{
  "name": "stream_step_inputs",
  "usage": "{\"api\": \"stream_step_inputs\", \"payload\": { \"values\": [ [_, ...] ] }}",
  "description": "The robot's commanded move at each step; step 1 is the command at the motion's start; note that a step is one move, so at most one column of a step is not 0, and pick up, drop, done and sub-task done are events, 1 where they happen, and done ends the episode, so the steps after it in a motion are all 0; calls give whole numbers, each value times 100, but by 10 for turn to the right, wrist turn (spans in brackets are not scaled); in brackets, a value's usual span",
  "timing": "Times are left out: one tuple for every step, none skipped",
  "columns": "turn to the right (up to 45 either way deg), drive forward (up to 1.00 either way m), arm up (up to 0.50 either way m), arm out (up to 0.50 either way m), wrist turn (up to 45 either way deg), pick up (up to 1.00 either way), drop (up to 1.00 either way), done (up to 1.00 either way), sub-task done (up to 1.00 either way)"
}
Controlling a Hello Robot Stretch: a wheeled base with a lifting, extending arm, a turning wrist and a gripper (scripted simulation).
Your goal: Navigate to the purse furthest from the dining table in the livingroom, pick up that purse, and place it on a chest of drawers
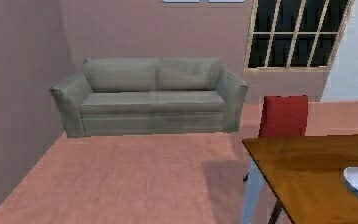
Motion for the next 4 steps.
{"api": "stream_step_inputs", "payload": {
  "values": [
    [0,100,0,0,0,0,0,0,0],
    [0,15,0,0,0,0,0,0,0],
    [330,0,0,0,0,0,0,0,0],
    [0,20,0,0,0,0,0,0,0]
  ]
}}
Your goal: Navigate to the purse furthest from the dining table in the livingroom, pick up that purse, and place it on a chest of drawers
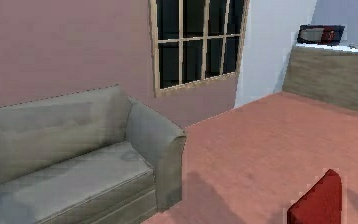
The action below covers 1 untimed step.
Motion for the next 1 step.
{"api": "stream_step_inputs", "payload": {
  "values": [
    [450,0,0,0,0,0,0,0,0]
  ]
}}
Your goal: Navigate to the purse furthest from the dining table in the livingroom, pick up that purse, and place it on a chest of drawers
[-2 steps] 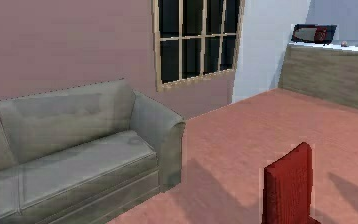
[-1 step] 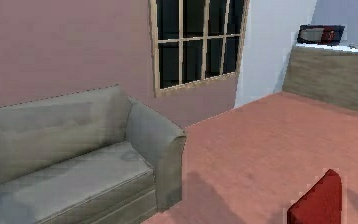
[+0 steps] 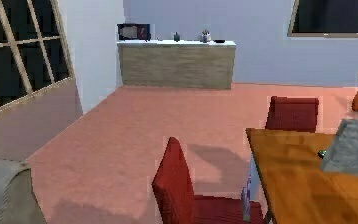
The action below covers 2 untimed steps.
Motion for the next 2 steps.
{"api": "stream_step_inputs", "payload": {
  "values": [
    [-360,0,0,0,0,0,0,0,0],
    [0,60,0,0,0,0,0,0,0]
  ]
}}
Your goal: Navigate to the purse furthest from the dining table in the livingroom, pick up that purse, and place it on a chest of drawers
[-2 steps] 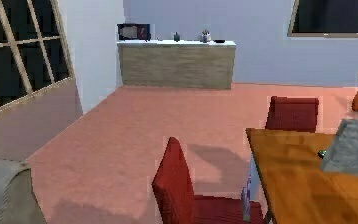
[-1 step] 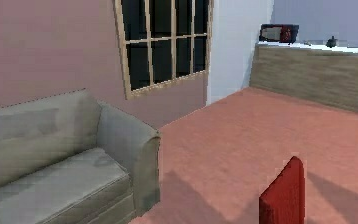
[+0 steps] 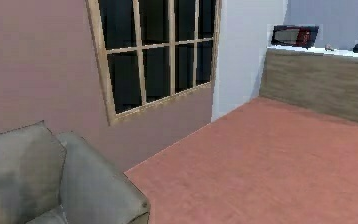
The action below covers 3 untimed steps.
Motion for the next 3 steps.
{"api": "stream_step_inputs", "payload": {
  "values": [
    [420,0,0,0,0,0,0,0,0],
    [0,75,0,0,0,0,0,0,0],
    [330,0,0,0,0,0,0,0,0]
  ]
}}
